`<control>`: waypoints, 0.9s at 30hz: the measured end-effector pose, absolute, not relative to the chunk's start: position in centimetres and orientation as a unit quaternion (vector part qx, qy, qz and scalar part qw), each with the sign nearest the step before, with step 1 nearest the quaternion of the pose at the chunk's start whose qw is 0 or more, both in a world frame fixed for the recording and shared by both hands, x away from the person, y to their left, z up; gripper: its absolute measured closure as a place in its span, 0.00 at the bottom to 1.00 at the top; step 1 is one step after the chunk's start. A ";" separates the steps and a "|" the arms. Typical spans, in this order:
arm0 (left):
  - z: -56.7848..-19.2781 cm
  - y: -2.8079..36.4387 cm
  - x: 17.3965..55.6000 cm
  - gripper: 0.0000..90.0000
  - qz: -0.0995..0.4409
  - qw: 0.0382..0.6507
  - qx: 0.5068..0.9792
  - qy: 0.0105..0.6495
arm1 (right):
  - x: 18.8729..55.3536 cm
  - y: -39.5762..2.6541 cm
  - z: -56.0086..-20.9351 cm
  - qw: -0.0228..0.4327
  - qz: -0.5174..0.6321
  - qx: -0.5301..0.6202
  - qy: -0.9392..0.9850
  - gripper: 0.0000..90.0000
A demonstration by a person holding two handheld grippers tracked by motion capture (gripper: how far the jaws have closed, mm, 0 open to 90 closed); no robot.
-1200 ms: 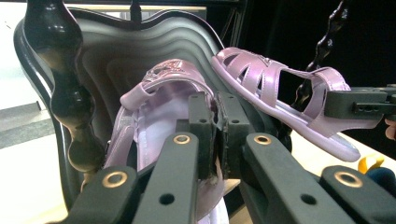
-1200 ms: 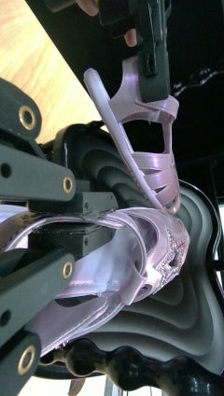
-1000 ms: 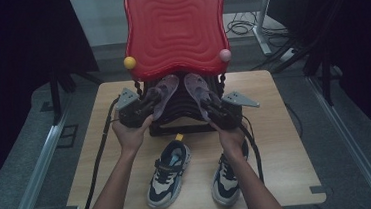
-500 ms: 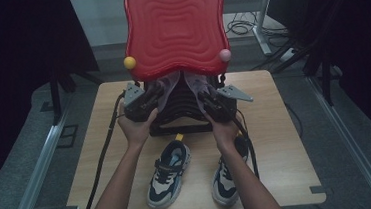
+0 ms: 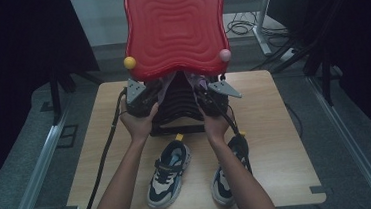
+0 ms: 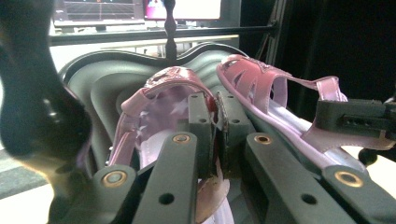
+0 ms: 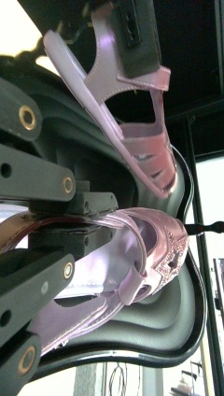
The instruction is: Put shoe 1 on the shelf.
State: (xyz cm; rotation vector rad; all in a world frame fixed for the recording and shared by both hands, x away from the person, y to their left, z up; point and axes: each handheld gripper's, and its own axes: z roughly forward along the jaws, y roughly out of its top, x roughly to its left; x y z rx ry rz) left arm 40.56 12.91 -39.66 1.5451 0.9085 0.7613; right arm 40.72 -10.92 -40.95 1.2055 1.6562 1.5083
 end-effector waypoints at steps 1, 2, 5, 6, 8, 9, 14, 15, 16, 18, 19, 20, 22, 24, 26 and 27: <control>-39.8 12.8 40.6 0.96 0.326 0.559 0.657 0.386 | 40.9 -10.8 -41.0 0.297 0.564 0.454 0.623 0.94; -40.0 12.7 40.7 0.96 0.327 0.557 0.658 0.387 | 41.0 -10.8 -41.0 0.301 0.561 0.452 0.625 0.94; -40.6 12.3 40.8 0.96 0.326 0.552 0.666 0.382 | 41.4 -10.4 -41.3 0.304 0.550 0.450 0.634 0.94; -40.8 12.2 40.7 0.96 0.328 0.549 0.668 0.381 | 41.5 -10.3 -41.5 0.306 0.546 0.449 0.638 0.94; -41.2 12.0 40.5 0.96 0.327 0.544 0.674 0.379 | 41.6 -10.1 -41.7 0.306 0.540 0.449 0.643 0.94; -41.4 11.9 40.5 0.95 0.327 0.541 0.677 0.378 | 41.6 -10.0 -41.9 0.306 0.537 0.448 0.646 0.94; -42.7 11.7 40.4 0.94 0.311 0.528 0.694 0.377 | 41.6 -9.6 -42.2 0.310 0.524 0.441 0.659 0.90; -42.9 11.7 40.4 0.94 0.307 0.526 0.697 0.378 | 41.6 -9.6 -42.3 0.307 0.524 0.442 0.660 0.89; -43.1 11.6 40.4 0.93 0.304 0.525 0.699 0.379 | 41.6 -9.6 -42.4 0.301 0.518 0.444 0.666 0.88; -43.5 11.5 40.5 0.92 0.294 0.524 0.703 0.380 | 41.6 -9.7 -42.6 0.298 0.516 0.440 0.671 0.84; -43.6 11.5 40.5 0.91 0.290 0.521 0.706 0.380 | 41.5 -9.7 -42.6 0.297 0.516 0.438 0.674 0.83; -43.7 11.5 40.5 0.89 0.290 0.521 0.707 0.380 | 41.5 -9.8 -42.6 0.298 0.515 0.436 0.676 0.82; -43.7 11.5 40.5 0.87 0.287 0.522 0.707 0.383 | 41.3 -9.9 -42.5 0.296 0.515 0.434 0.678 0.80; -43.6 11.6 40.5 0.81 0.273 0.523 0.710 0.385 | 41.2 -10.0 -42.4 0.291 0.514 0.432 0.681 0.77; -43.5 11.8 40.4 0.75 0.268 0.518 0.715 0.384 | 41.1 -10.0 -42.3 0.284 0.513 0.434 0.684 0.74; -43.4 11.9 40.2 0.72 0.268 0.517 0.716 0.384 | 41.0 -10.1 -42.3 0.282 0.513 0.432 0.687 0.73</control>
